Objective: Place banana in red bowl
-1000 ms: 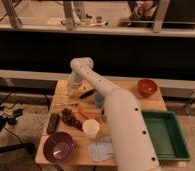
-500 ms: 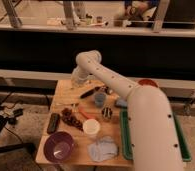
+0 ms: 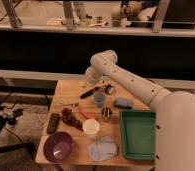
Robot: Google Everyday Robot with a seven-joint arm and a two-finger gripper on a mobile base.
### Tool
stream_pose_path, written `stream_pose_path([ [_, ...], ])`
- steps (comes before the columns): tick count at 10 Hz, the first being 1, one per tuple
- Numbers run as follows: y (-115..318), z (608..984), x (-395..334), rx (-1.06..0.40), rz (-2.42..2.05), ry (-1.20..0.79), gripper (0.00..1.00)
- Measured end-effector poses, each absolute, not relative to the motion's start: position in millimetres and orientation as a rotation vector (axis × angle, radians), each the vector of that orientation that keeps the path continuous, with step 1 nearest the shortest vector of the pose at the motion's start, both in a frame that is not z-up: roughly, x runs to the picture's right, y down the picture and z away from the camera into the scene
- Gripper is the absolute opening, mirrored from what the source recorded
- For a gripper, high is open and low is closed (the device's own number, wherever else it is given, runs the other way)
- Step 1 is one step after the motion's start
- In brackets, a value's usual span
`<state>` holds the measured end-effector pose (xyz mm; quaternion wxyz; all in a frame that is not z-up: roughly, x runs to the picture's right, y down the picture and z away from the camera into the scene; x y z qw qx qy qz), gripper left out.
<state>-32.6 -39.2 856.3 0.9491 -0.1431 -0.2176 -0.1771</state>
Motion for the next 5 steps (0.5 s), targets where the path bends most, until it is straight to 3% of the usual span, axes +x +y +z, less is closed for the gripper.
stream_pose_path([
  [5,-38.4,839.0,64.5,-0.269,-0.247,-0.304,0.05],
])
